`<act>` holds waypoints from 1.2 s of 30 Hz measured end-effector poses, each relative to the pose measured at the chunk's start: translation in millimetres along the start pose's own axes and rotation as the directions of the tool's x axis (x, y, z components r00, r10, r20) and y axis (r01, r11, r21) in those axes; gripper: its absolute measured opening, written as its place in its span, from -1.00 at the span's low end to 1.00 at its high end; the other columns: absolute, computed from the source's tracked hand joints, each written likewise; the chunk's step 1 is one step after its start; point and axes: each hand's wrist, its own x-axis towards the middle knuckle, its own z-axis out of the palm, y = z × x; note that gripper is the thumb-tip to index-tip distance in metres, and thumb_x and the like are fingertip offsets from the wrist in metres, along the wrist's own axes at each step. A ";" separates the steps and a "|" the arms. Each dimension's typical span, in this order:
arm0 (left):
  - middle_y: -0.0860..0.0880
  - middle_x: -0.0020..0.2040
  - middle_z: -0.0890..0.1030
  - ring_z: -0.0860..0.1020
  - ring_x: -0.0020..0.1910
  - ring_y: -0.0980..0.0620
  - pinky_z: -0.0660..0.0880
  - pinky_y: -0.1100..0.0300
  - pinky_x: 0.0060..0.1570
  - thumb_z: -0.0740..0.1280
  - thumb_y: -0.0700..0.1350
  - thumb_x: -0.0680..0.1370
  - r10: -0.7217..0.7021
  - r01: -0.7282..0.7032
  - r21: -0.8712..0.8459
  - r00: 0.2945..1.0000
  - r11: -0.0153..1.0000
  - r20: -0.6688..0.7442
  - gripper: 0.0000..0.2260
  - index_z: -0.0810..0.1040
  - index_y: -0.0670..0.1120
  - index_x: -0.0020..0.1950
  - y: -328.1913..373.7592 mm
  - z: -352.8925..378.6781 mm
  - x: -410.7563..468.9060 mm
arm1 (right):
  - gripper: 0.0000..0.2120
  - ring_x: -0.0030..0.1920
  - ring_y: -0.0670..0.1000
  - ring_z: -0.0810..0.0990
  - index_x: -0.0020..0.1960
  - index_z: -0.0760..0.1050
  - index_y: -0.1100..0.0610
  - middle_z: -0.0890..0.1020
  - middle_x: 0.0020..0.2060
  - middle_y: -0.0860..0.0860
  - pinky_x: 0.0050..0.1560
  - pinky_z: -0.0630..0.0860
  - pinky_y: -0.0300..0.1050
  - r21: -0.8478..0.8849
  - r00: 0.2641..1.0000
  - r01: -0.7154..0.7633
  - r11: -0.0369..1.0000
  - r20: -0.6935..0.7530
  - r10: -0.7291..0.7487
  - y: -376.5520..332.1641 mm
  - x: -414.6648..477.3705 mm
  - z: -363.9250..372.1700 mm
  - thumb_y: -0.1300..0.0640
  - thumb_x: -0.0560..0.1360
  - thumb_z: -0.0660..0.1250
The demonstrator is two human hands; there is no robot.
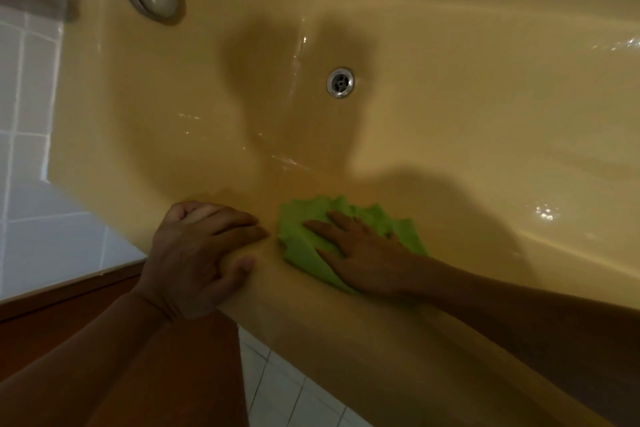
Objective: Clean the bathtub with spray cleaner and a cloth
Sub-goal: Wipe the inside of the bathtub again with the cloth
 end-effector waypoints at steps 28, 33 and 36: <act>0.10 0.22 0.66 0.61 0.19 -0.03 0.31 -0.17 0.27 0.08 0.29 0.63 -0.015 0.011 -0.038 0.994 0.999 -0.110 -0.51 0.71 0.09 0.21 -56.8 0.7 -6.1 | 0.03 0.61 0.38 -0.14 0.50 -0.19 -0.52 -0.10 0.66 0.01 0.42 -0.14 0.61 0.099 0.974 -0.223 0.970 -0.029 0.227 -44.4 143.6 -17.9 -0.81 0.09 -0.17; 0.13 0.20 0.65 0.60 0.19 0.00 0.29 -0.22 0.31 0.08 0.27 0.63 -0.027 0.021 -0.048 0.988 0.999 -0.149 -0.53 0.71 0.10 0.20 -72.9 -0.6 -6.6 | 0.02 0.62 0.31 -0.13 0.48 -0.14 -0.55 -0.08 0.66 0.01 0.47 -0.11 0.53 0.100 0.996 -0.092 0.991 0.007 0.092 -66.3 149.6 -12.0 -0.82 0.05 -0.23; 0.14 0.19 0.66 0.60 0.19 0.01 0.27 -0.23 0.33 0.07 0.27 0.63 -0.037 0.032 -0.039 0.989 0.999 -0.144 -0.52 0.71 0.11 0.19 -80.2 -2.0 -6.5 | -0.09 0.63 0.25 -0.14 0.49 -0.14 -0.54 -0.09 0.66 -0.06 0.47 -0.11 0.55 0.081 0.998 -0.055 0.995 0.039 0.052 -73.3 126.0 -11.4 -0.76 0.16 -0.21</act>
